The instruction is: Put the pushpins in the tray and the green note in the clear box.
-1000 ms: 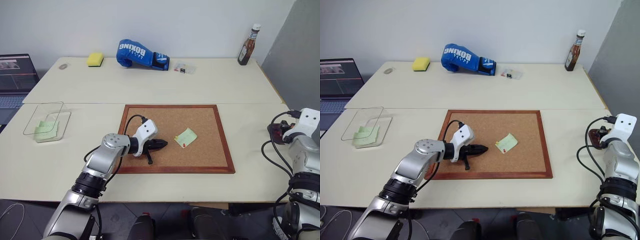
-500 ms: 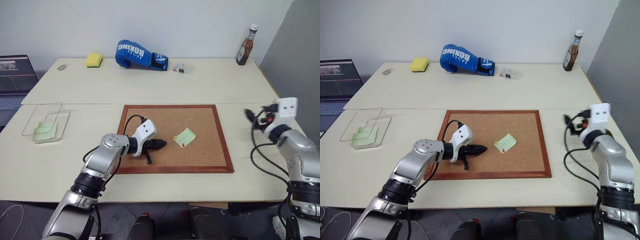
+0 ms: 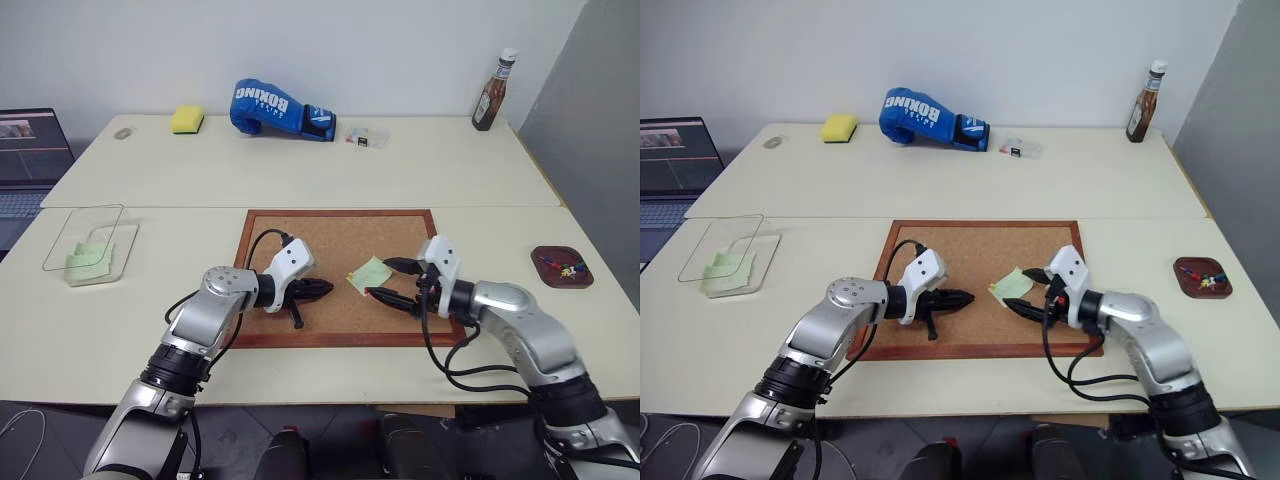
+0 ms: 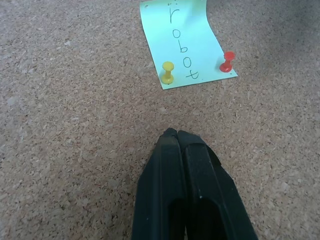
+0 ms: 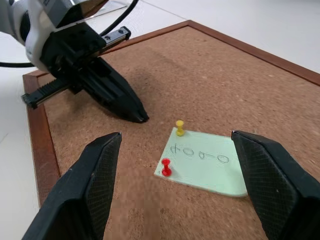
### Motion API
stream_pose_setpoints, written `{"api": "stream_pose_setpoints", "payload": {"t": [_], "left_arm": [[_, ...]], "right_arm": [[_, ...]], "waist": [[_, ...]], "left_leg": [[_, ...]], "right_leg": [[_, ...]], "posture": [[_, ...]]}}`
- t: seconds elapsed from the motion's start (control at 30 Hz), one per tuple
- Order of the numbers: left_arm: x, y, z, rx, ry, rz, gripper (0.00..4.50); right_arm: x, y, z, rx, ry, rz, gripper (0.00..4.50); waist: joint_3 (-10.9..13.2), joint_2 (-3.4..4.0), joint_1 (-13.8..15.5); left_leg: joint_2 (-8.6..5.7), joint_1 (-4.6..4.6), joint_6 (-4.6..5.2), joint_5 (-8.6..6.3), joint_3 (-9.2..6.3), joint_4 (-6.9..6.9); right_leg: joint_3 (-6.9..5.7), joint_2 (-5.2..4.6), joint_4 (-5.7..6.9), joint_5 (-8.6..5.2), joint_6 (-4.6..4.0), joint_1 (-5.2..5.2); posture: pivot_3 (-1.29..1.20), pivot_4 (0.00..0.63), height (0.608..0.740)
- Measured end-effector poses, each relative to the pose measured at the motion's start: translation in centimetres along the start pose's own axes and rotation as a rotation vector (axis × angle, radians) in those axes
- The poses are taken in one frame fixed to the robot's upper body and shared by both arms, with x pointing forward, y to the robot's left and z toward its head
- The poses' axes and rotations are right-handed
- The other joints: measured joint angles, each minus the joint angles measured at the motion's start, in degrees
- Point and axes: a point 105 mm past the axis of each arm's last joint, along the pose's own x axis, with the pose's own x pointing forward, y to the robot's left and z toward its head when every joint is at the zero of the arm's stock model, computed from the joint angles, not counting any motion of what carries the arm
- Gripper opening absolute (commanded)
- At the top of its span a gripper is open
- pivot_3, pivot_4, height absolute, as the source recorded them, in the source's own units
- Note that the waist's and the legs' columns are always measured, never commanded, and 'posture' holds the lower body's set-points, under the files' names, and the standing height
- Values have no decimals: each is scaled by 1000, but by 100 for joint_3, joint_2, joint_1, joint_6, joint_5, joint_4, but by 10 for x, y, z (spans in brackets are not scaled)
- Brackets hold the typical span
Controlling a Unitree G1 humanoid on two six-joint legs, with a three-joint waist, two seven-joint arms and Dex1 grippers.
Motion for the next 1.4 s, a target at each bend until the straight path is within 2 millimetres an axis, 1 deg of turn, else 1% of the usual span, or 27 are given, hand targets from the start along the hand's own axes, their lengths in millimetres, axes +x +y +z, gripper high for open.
{"api": "stream_pose_setpoints", "payload": {"t": [0.1, 0.23, 0.33, 0.43, 0.53, 0.67, 0.83, 0.87, 1.23, 1.27, 1.33, 1.37, 1.4], "left_arm": [[1, -1, 1, 4, -3, -3, 0], [1, -2, 1, 7, -4, -5, 0], [1, -3, 1, 8, -4, -3, 0], [0, -3, 1, 9, -3, -1, 0], [0, -3, 1, 9, -3, 1, 0], [0, -4, 1, 9, -4, 4, 0], [1, -3, 0, 7, -4, 7, 0], [1, -3, 0, 7, -4, 7, 0], [0, -3, 1, 9, -5, 10, 0], [0, -3, 1, 10, -4, 10, 0], [0, -4, 0, 10, -3, 10, 0], [0, -4, 0, 9, -3, 11, 0], [0, -4, 0, 9, -3, 12, 0]], "right_arm": [[14, 4, -8, -4, 11, 32, 3725], [22, 7, -17, -19, 39, 64, 3725], [23, 7, -24, -20, 53, 74, 3313], [25, 8, -29, -21, 69, 82, 2690], [25, 8, -30, -33, 69, 85, 2164], [25, 5, -31, -40, 69, 76, 1355], [24, 0, -32, -32, 63, 48, 160], [24, -2, -32, -27, 59, 39, 58], [23, -2, -29, 9, 42, 28, 58], [22, -1, -25, 11, 29, 27, 58], [20, 0, -5, -14, -35, 31, 58], [19, 2, 9, -36, -72, 37, 58], [19, 3, 17, -45, -93, 39, 58]], "waist": [[0, -1, 2], [0, -1, 4], [0, -1, 4], [0, -1, 4], [0, -1, 4], [0, -1, 4], [0, -1, 3], [0, -1, 4], [0, 0, 3], [0, 0, 3], [0, 0, 5], [0, 0, 5], [0, 0, 5]], "left_leg": [[0, -3, 0, 0, -1, -1], [0, -5, -3, -2, -1, -1], [0, -4, -4, -2, -2, -2], [0, -4, -4, -3, -1, -2], [0, -4, -5, -3, -1, -2], [0, -4, -6, -3, -2, -2], [0, -3, -5, -3, -1, -2], [0, -3, -5, -3, -2, -2], [0, -3, -6, -3, -2, -1], [0, -4, -6, -3, -1, -1], [0, -4, -6, -3, -2, -2], [0, -4, -6, -3, -4, -2], [0, -4, -6, -3, -4, -2]], "right_leg": [[-2, 1, 1, 0, 1, -4], [-1, 0, 1, 9, 15, -4], [-2, 0, 2, 8, 15, -4], [-2, 0, 2, 8, 14, -5], [-2, 0, 2, 7, 15, -5], [-2, 0, 3, 7, 15, -4], [-2, 0, 4, 7, 15, -4], [-2, 0, 5, 7, 15, -4], [-1, 0, 8, 7, 15, -4], [-1, 0, 8, 8, 16, -6], [-1, 0, 8, 9, 17, -6], [-2, 0, 8, 9, 18, -6], [-3, 0, 7, 8, 17, -6]], "posture": [[0, 150, 740], [0, 150, 740], [0, 150, 740], [0, 150, 740], [0, 150, 740], [0, 150, 740], [0, 150, 740], [0, 150, 740], [0, 150, 740], [0, 150, 740], [0, 150, 740], [0, 150, 740], [0, 150, 740]]}}
